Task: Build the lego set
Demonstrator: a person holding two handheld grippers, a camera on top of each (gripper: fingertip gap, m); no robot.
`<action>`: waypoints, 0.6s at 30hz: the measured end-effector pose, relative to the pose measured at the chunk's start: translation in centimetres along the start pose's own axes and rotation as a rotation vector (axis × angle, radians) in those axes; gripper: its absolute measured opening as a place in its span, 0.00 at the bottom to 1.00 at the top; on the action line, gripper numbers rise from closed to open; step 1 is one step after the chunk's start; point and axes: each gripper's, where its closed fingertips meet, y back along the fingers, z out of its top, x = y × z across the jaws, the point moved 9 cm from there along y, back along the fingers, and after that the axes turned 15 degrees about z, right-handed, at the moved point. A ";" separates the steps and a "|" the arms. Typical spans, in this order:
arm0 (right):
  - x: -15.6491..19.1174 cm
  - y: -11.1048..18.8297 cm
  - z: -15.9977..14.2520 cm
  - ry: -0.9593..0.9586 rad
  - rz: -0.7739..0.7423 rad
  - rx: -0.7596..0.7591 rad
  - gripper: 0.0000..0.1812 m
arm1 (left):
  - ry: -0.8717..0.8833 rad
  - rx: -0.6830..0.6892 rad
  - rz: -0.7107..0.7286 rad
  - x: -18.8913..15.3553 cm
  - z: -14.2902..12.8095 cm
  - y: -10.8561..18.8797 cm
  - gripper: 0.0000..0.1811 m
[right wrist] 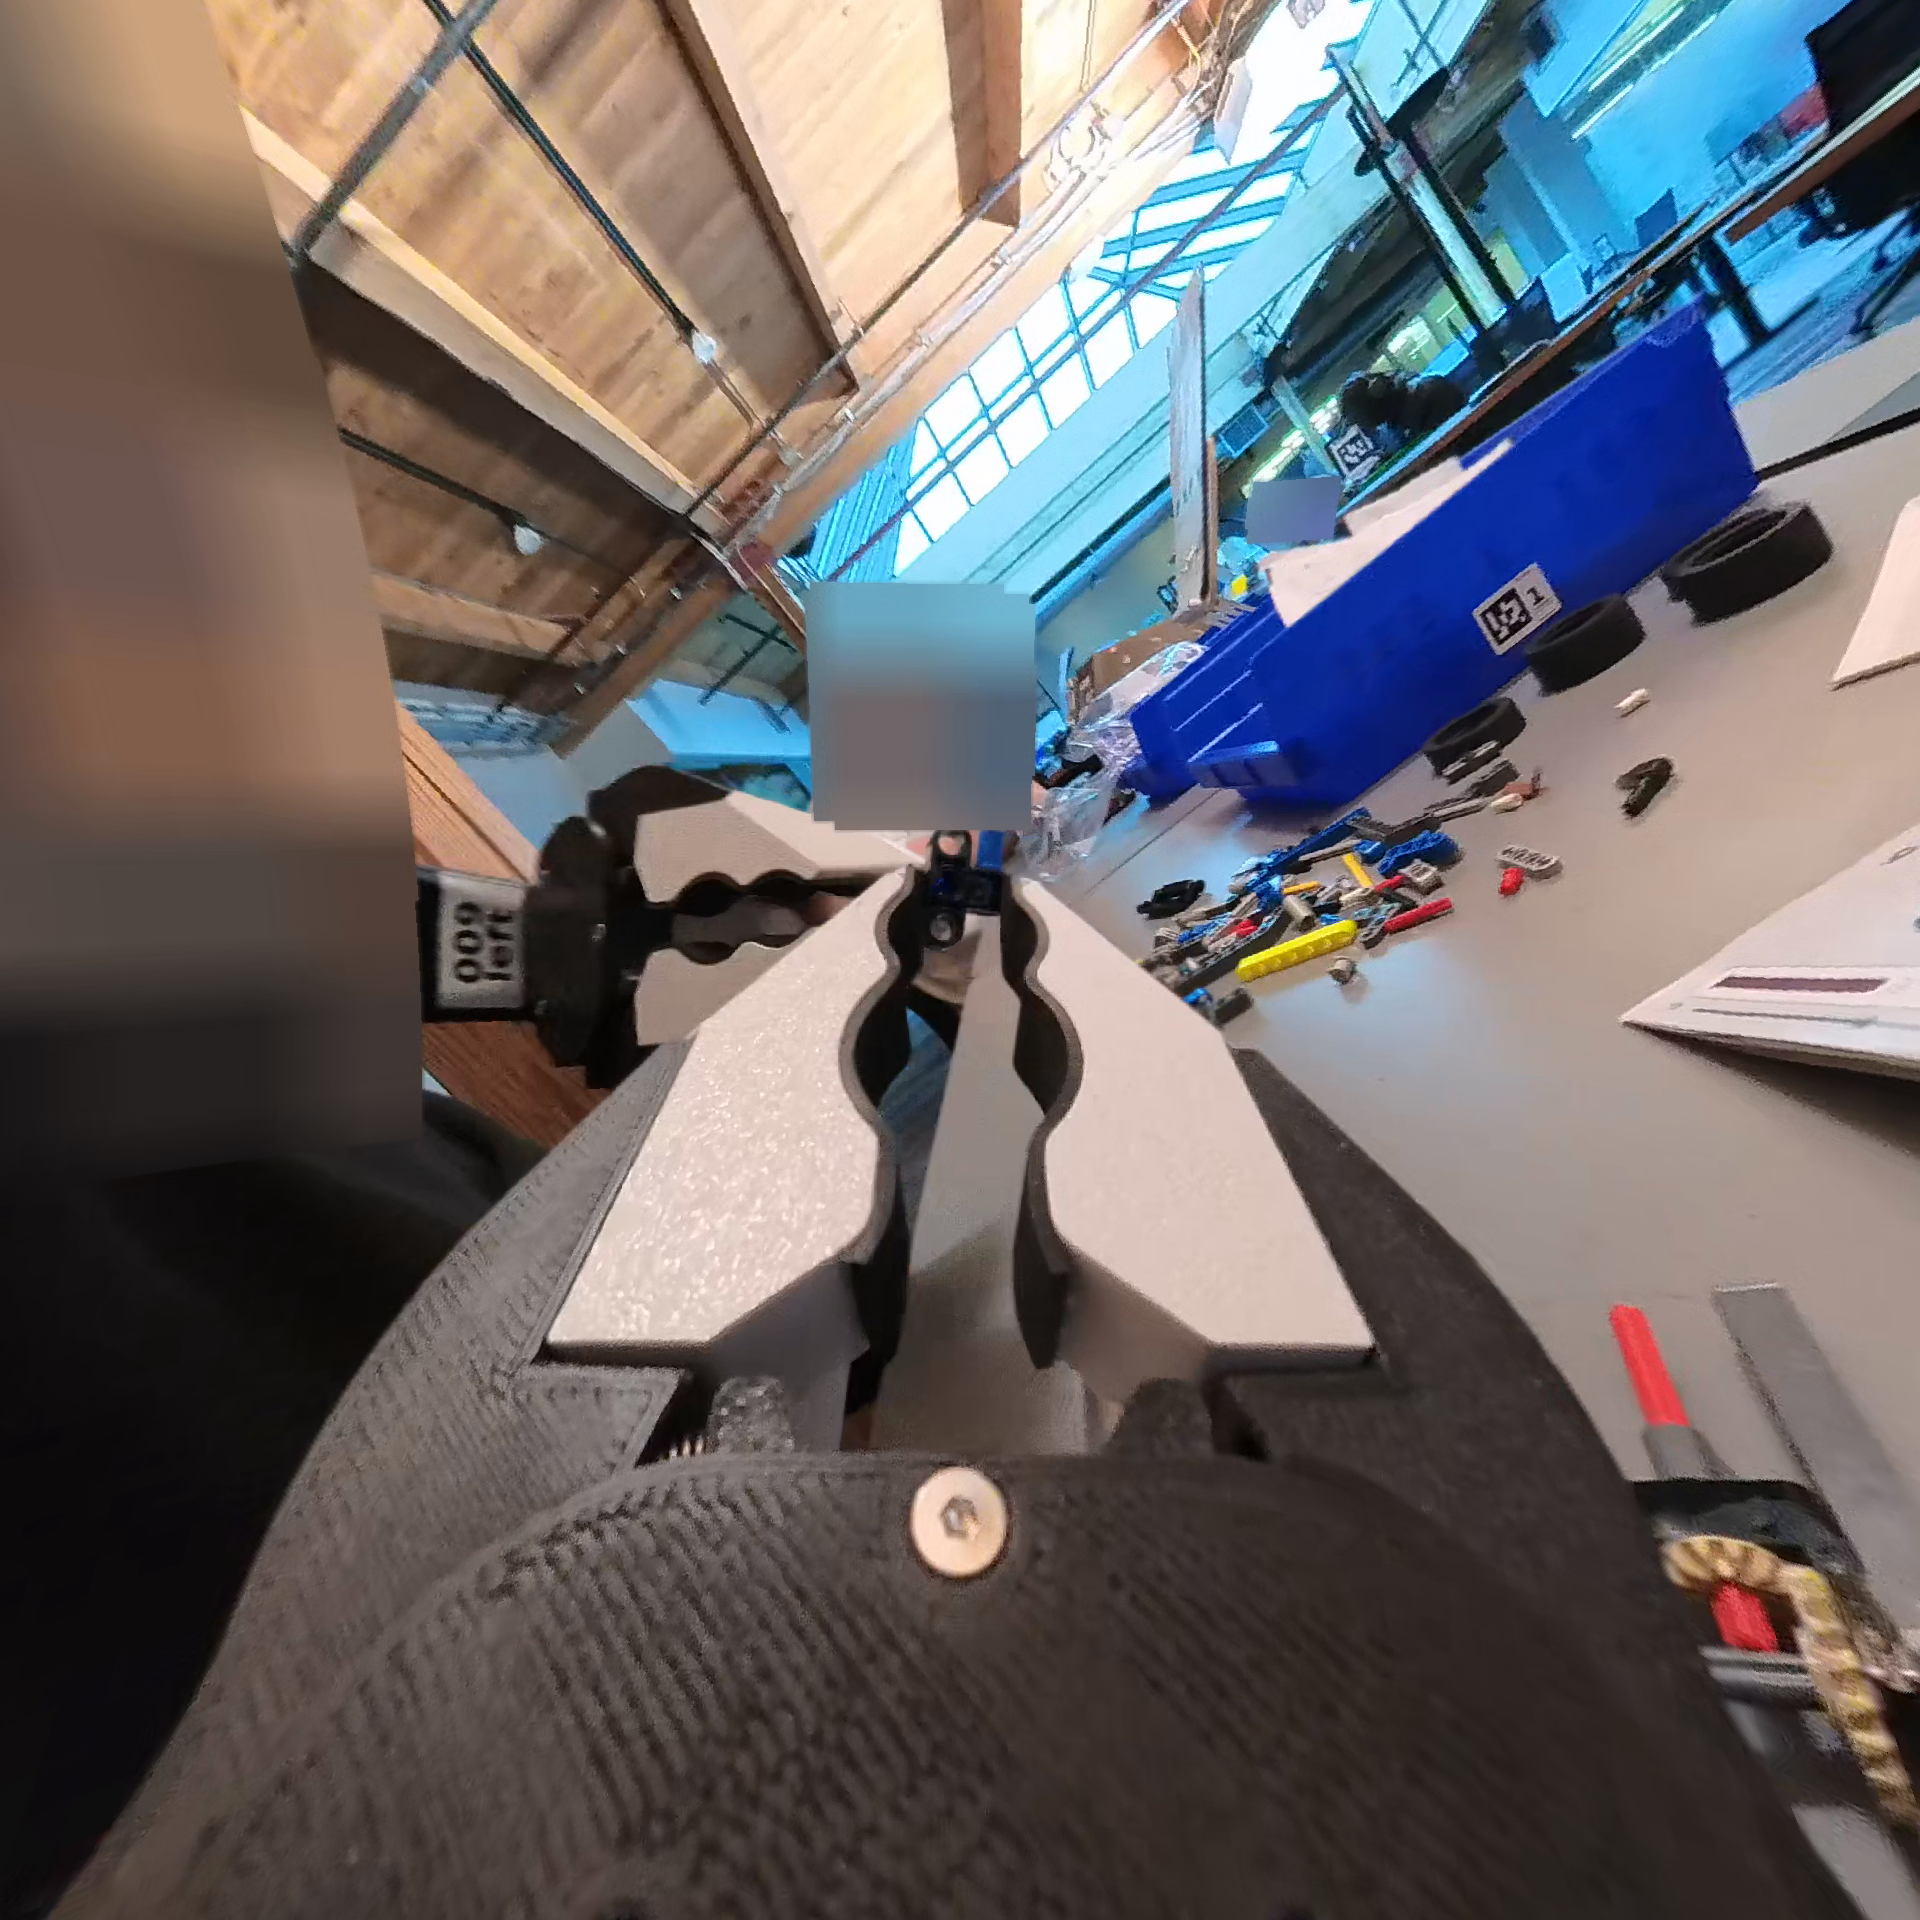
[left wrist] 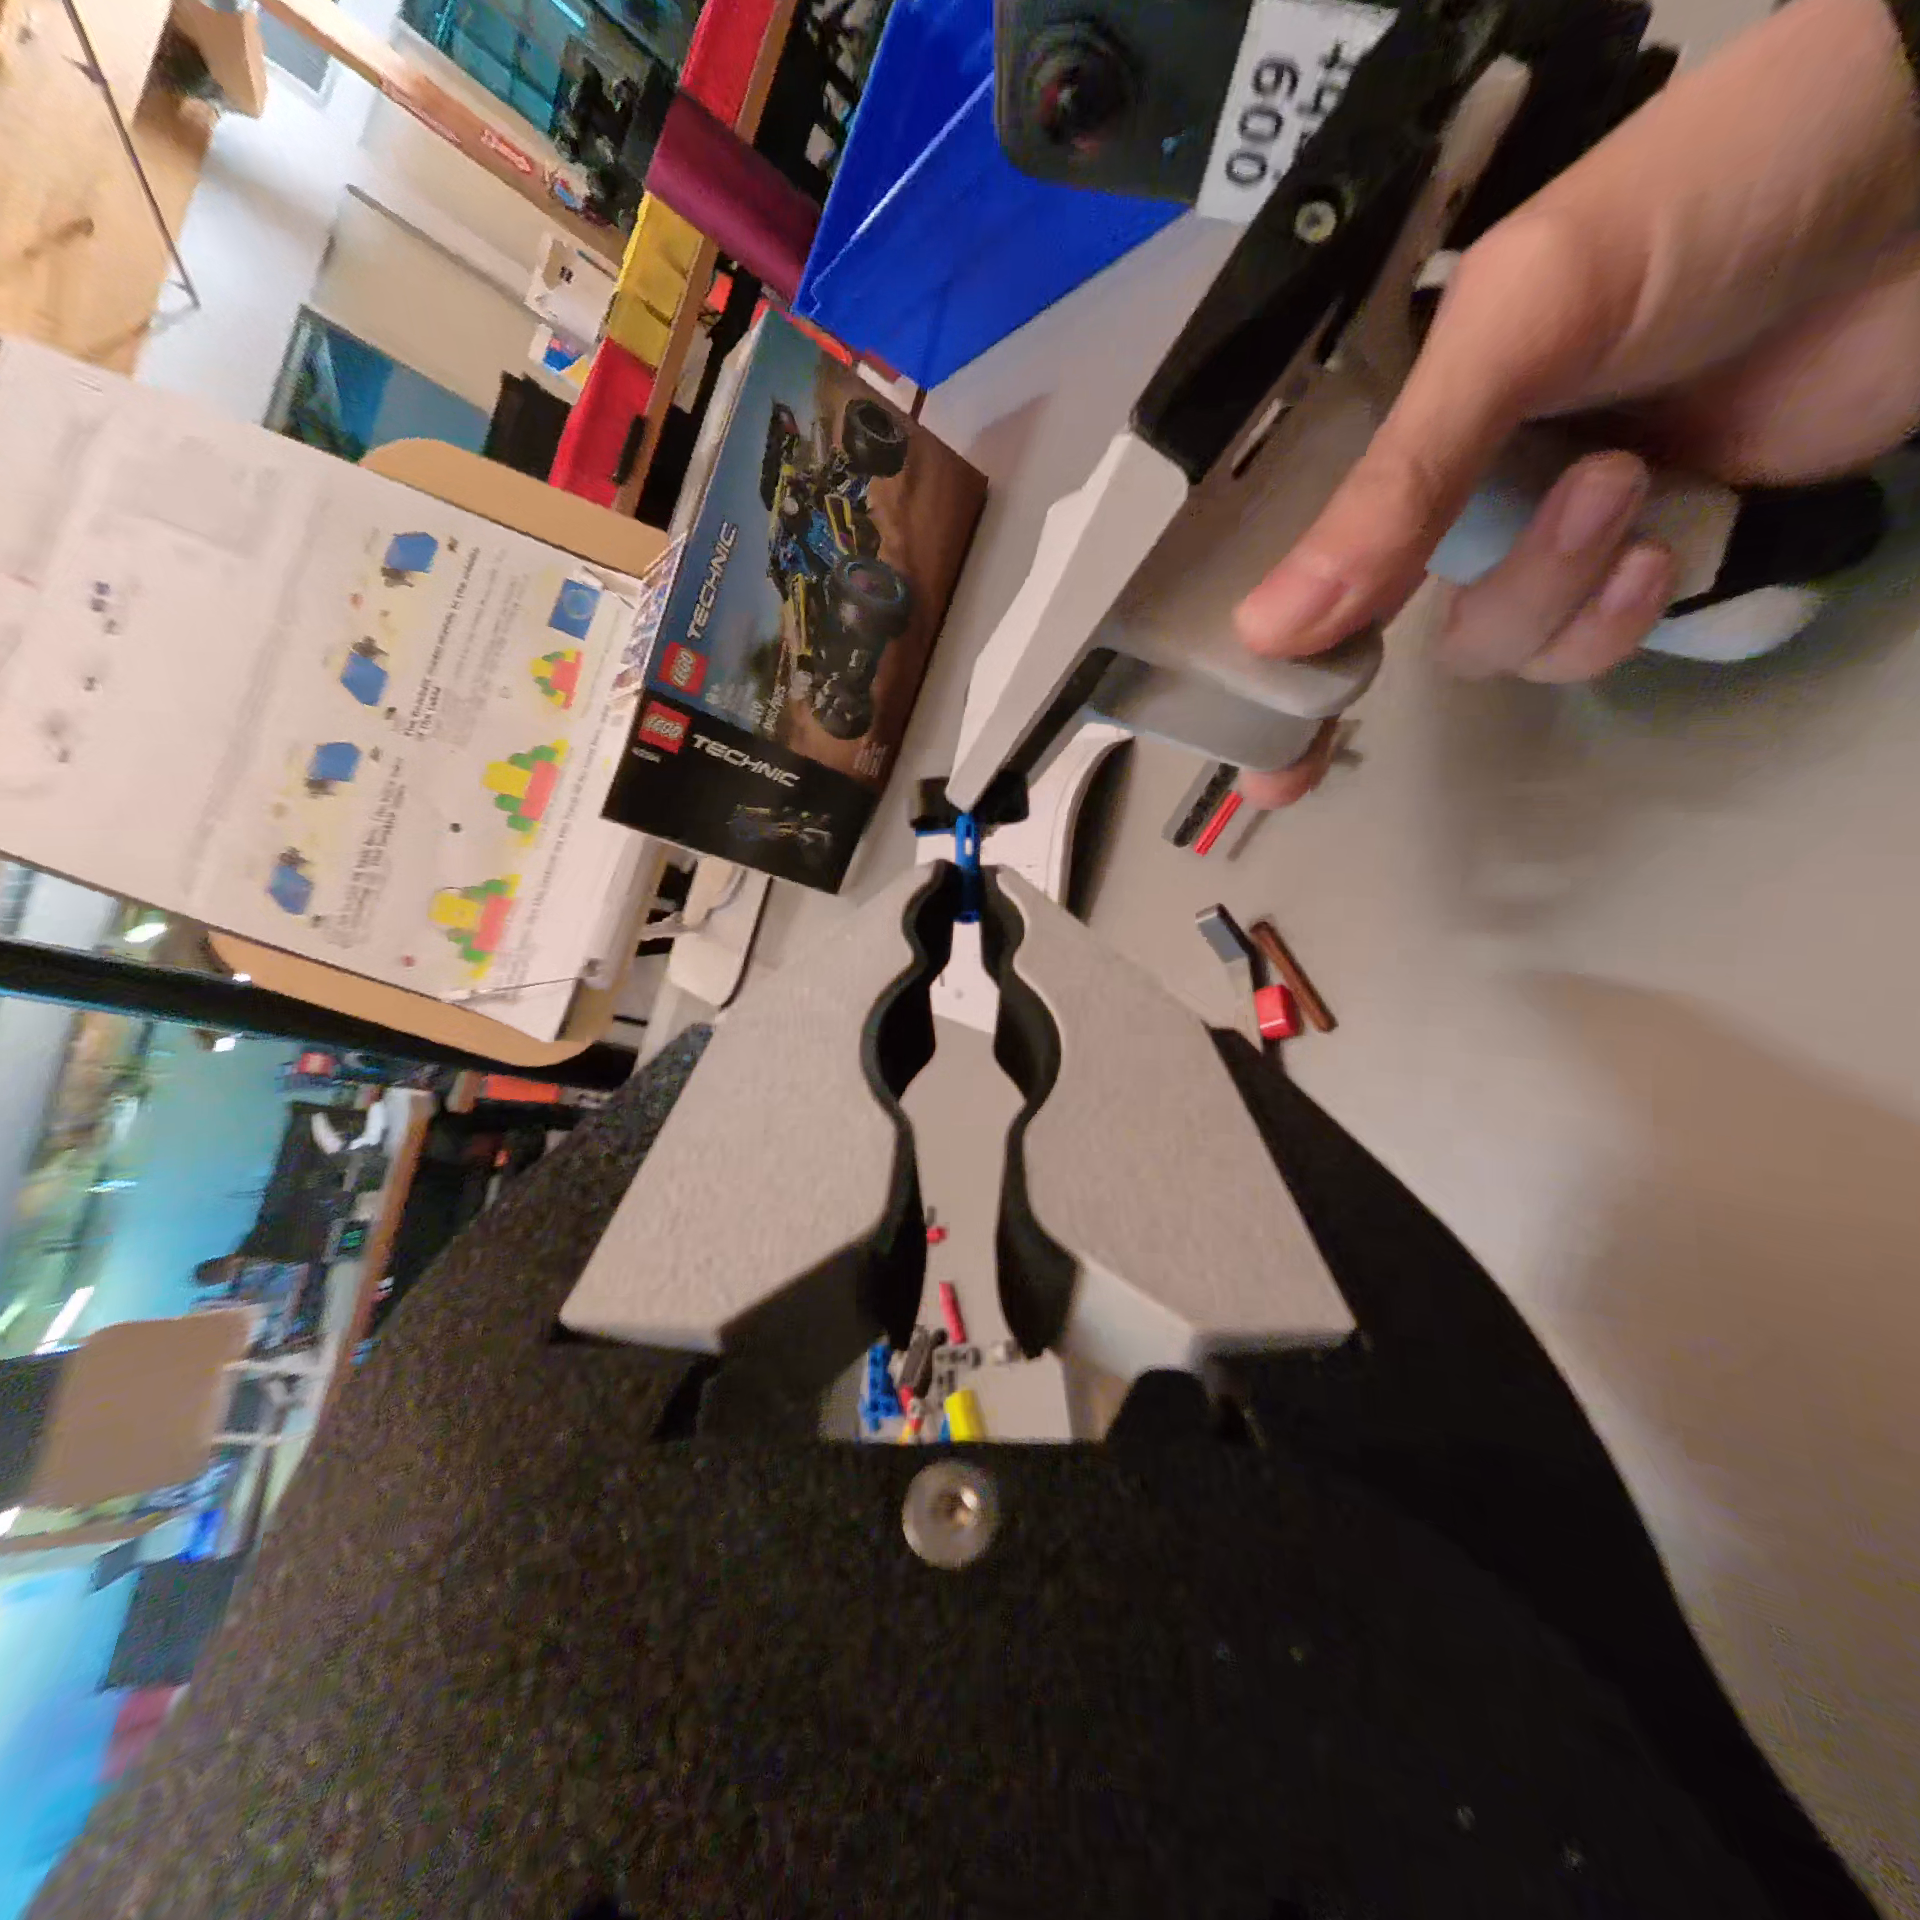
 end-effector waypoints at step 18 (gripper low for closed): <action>0.8 -0.3 0.2 0.088 0.089 0.103 0.08 | 0.796 -0.113 -0.454 1.5 -2.4 -0.9 0.01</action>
